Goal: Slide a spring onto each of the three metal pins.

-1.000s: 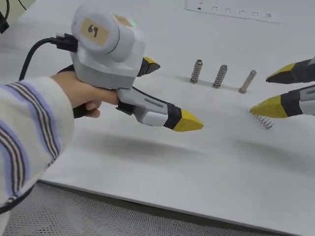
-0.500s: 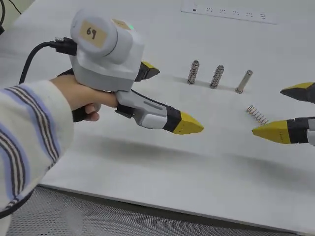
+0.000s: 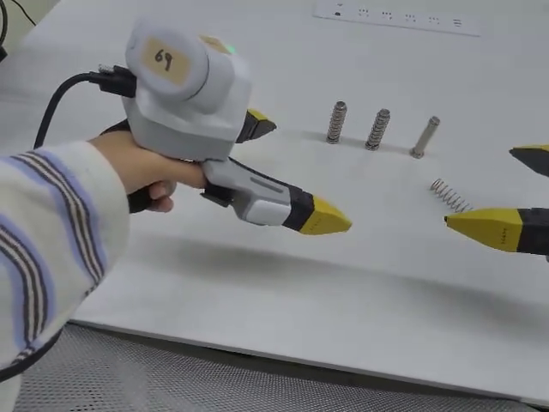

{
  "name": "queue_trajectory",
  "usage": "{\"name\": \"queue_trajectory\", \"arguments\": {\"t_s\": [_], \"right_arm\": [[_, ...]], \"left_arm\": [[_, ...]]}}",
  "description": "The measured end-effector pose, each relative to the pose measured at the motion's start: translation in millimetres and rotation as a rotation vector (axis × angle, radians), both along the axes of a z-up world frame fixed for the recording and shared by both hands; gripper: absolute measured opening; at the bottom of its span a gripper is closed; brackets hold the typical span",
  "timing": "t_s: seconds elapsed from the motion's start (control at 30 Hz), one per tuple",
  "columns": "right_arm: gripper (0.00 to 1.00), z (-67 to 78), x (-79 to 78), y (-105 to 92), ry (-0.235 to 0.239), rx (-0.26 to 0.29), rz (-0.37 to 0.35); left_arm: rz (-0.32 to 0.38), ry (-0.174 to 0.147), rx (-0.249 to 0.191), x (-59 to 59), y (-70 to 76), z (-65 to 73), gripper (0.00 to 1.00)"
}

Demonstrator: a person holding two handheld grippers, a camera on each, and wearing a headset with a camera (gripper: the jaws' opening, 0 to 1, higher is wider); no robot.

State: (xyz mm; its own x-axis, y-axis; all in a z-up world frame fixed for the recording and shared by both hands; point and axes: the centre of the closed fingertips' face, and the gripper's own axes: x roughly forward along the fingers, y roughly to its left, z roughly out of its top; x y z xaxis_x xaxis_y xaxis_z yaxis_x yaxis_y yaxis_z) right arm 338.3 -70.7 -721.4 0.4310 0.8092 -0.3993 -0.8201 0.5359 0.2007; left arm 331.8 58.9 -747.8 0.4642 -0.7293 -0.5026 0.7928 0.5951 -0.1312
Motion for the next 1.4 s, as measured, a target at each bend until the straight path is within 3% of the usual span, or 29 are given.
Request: {"name": "queue_trajectory", "arguments": {"t_s": [0.1,0.17,0.6,0.8,1.0,1.13,1.3,1.37,1.4], "right_arm": [[0.99,0.7,0.1,0.2,0.000,0.045,-0.024],[0.99,-2.6,-0.8,-1.7,0.006,0.045,-0.037],[1.00,-23.1,-7.6,-20.5,-0.010,-0.057,-0.078],[1.00,-26.8,-9.3,-26.4,-0.003,-0.069,-0.089],[1.00,-21.7,-8.9,-32.7,-0.020,-0.065,-0.126],[1.00,-21.2,-11.6,-36.5,-0.025,-0.080,-0.136],[0.99,-21.2,-15.0,-37.4,-0.022,-0.078,-0.145],[0.99,-21.6,-16.2,-37.9,-0.015,-0.073,-0.150],[0.99,-22.1,-16.7,-38.2,-0.011,-0.072,-0.151]], "left_arm": [[-0.006,0.001,-0.006,-0.5,-2.5,0.9,0.92],[-0.005,-0.003,-0.006,0.2,-2.8,1.5,0.92],[-0.002,-0.006,-0.002,4.4,-0.3,3.0,0.91],[-0.001,-0.006,0.009,6.6,2.1,2.1,0.90],[-0.034,-0.064,0.016,10.6,-2.0,14.7,0.85],[-0.091,-0.109,0.071,14.4,-7.2,17.1,0.82],[-0.164,-0.112,0.110,14.7,-23.1,15.6,0.80],[-0.234,-0.165,0.118,14.6,-33.4,19.1,0.76],[-0.250,-0.173,0.119,14.8,-37.5,20.2,0.74]]}}
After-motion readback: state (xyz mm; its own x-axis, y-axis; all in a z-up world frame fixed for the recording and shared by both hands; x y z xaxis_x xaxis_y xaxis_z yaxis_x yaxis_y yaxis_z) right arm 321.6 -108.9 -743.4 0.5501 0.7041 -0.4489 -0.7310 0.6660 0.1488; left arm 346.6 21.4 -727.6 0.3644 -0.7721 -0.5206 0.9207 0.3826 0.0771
